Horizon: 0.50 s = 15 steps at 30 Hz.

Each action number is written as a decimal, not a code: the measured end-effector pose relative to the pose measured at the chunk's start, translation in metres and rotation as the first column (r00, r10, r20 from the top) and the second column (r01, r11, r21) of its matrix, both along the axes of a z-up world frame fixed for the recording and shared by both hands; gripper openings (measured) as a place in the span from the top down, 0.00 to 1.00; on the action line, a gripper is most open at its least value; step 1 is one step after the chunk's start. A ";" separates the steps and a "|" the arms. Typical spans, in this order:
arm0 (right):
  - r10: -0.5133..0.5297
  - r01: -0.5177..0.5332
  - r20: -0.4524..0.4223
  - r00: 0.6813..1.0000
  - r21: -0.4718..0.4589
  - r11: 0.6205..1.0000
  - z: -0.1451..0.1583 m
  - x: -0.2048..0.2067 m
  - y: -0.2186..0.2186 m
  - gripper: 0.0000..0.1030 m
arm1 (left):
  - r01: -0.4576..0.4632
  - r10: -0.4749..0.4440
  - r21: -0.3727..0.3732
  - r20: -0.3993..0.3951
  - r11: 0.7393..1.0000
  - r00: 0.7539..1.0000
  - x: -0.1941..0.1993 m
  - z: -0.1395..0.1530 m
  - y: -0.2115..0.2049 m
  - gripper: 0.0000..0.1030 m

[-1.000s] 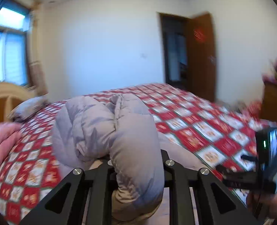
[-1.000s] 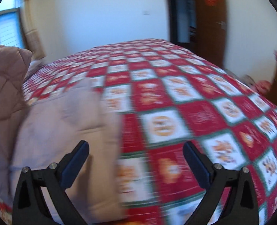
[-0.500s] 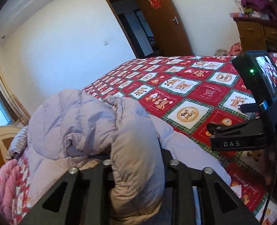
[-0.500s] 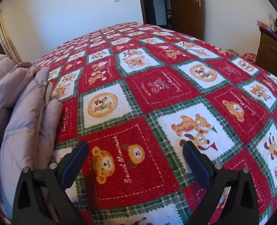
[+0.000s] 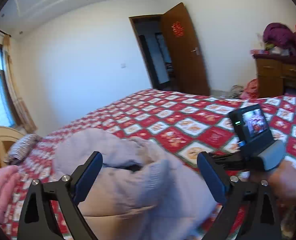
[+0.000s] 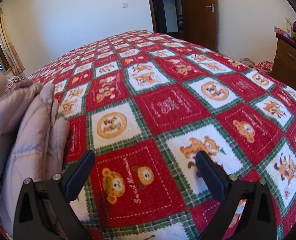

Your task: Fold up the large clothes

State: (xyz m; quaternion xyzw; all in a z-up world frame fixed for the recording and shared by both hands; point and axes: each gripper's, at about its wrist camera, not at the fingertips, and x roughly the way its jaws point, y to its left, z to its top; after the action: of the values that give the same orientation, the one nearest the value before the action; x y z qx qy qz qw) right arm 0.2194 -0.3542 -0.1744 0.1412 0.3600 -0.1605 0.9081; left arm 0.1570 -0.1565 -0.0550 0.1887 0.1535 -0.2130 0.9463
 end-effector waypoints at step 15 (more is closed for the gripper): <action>0.220 -0.222 0.106 0.970 0.006 0.975 0.113 0.048 0.068 0.18 | -0.661 0.553 -0.210 -0.401 0.721 0.730 0.213 -0.042 0.196 0.07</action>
State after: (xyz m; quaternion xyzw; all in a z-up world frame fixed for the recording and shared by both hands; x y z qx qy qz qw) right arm 0.2678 -0.2861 -0.0610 0.1164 0.3268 -0.0476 0.9367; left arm 0.3695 0.0399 -0.0973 -0.0744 0.3152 0.0634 0.9440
